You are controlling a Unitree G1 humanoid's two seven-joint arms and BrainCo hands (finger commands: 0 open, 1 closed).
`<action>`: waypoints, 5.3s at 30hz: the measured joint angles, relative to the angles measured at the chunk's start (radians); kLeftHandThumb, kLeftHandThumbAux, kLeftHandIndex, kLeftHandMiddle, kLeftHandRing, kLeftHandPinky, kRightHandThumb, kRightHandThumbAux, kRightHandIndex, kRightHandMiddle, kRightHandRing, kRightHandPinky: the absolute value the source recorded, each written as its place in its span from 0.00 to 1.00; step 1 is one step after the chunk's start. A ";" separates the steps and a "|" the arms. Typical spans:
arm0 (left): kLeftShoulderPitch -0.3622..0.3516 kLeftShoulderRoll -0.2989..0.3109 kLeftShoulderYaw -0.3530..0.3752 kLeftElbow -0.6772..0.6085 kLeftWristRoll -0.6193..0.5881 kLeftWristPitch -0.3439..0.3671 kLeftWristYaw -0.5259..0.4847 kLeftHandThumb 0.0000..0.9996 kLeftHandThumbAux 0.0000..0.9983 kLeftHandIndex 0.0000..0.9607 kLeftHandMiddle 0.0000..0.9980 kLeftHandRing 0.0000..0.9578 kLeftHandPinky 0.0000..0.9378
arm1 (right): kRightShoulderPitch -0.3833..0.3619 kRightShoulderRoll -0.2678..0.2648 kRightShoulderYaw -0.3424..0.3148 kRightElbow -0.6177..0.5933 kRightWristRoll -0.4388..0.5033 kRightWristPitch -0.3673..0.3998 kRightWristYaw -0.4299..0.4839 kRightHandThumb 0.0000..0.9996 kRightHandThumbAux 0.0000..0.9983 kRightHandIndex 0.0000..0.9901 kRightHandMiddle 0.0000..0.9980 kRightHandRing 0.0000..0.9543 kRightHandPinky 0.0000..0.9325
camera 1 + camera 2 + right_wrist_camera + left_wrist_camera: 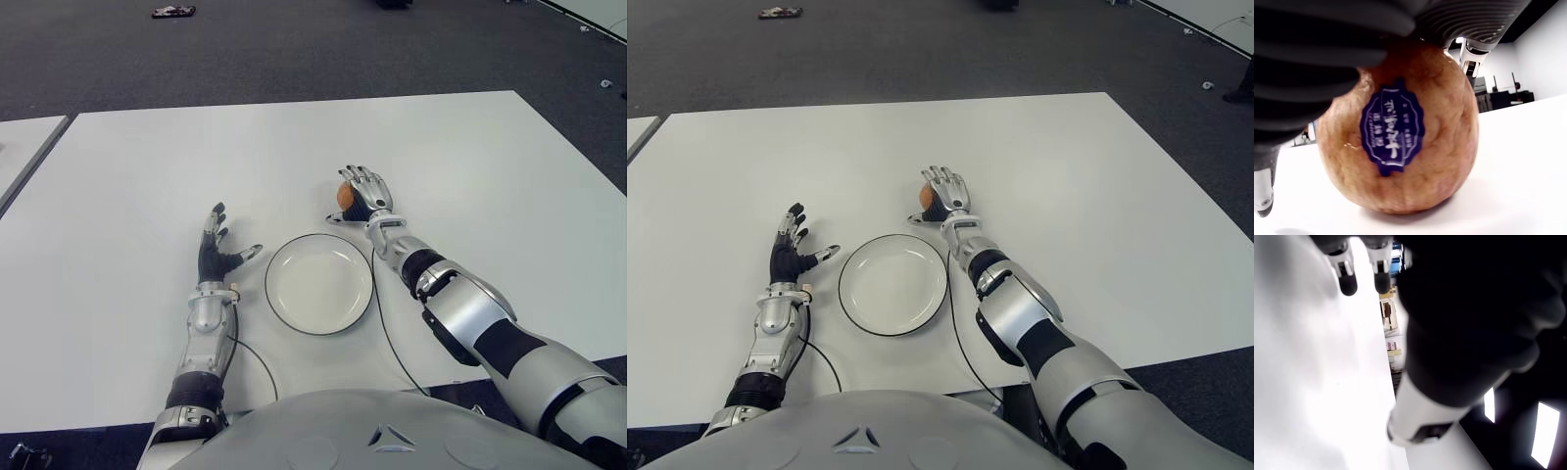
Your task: Put the apples into the plate.
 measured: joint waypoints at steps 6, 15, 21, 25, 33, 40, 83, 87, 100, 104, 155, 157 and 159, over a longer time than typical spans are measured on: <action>0.002 0.001 0.001 0.001 0.000 -0.006 0.000 0.00 0.47 0.00 0.00 0.00 0.00 | 0.013 -0.009 -0.029 -0.002 0.012 -0.002 -0.013 0.39 0.57 0.06 0.16 0.26 0.40; 0.006 0.001 0.003 -0.002 0.000 -0.006 0.000 0.00 0.47 0.00 0.00 0.00 0.00 | 0.027 -0.011 -0.057 -0.006 0.015 -0.005 -0.046 0.90 0.66 0.34 0.44 0.56 0.57; 0.008 0.002 0.006 -0.003 0.000 -0.006 0.000 0.00 0.48 0.00 0.00 0.00 0.00 | 0.030 -0.011 -0.070 -0.007 0.016 -0.016 -0.047 0.94 0.66 0.38 0.47 0.56 0.53; 0.009 0.002 0.008 -0.004 0.000 -0.006 0.000 0.00 0.48 0.00 0.00 0.00 0.00 | 0.032 -0.010 -0.082 -0.007 0.021 -0.024 -0.039 0.95 0.66 0.38 0.50 0.57 0.55; 0.016 0.003 0.012 -0.014 0.000 0.003 0.000 0.00 0.49 0.00 0.00 0.00 0.00 | 0.033 -0.009 -0.114 -0.009 0.045 -0.030 0.008 0.95 0.66 0.39 0.52 0.57 0.59; 0.020 0.003 0.017 -0.027 0.001 0.017 0.001 0.00 0.49 0.00 0.00 0.00 0.01 | 0.033 -0.008 -0.128 -0.012 0.056 -0.030 0.021 0.95 0.66 0.38 0.50 0.56 0.81; 0.018 0.002 0.034 -0.032 0.000 0.021 0.001 0.00 0.51 0.00 0.00 0.00 0.00 | 0.017 0.010 -0.287 -0.025 0.207 -0.170 -0.076 0.95 0.66 0.38 0.49 0.56 0.90; 0.018 0.002 0.034 -0.032 0.000 0.021 0.001 0.00 0.51 0.00 0.00 0.00 0.00 | 0.013 0.000 -0.292 -0.046 0.209 -0.250 -0.136 0.95 0.66 0.38 0.50 0.56 0.91; 0.019 0.002 0.031 -0.032 0.001 0.021 0.000 0.00 0.50 0.00 0.00 0.00 0.00 | 0.005 -0.036 -0.301 -0.165 0.214 -0.489 -0.232 0.86 0.68 0.40 0.53 0.88 0.93; 0.018 0.002 0.031 -0.032 0.000 0.019 0.000 0.00 0.50 0.00 0.00 0.00 0.00 | 0.019 -0.045 -0.304 -0.231 0.213 -0.525 -0.251 0.86 0.68 0.40 0.54 0.90 0.94; 0.018 0.006 0.028 -0.028 -0.017 0.026 -0.017 0.00 0.48 0.00 0.00 0.00 0.00 | 0.901 -0.090 -0.167 -1.143 0.294 -0.636 0.386 0.73 0.71 0.44 0.88 0.91 0.95; 0.018 0.006 0.028 -0.028 -0.017 0.026 -0.017 0.00 0.48 0.00 0.00 0.00 0.00 | 0.893 -0.093 -0.167 -1.135 0.293 -0.637 0.397 0.73 0.71 0.44 0.88 0.91 0.95; 0.018 0.006 0.028 -0.028 -0.017 0.027 -0.017 0.00 0.48 0.00 0.00 0.00 0.00 | 0.887 -0.096 -0.167 -1.131 0.294 -0.637 0.406 0.74 0.71 0.44 0.88 0.91 0.95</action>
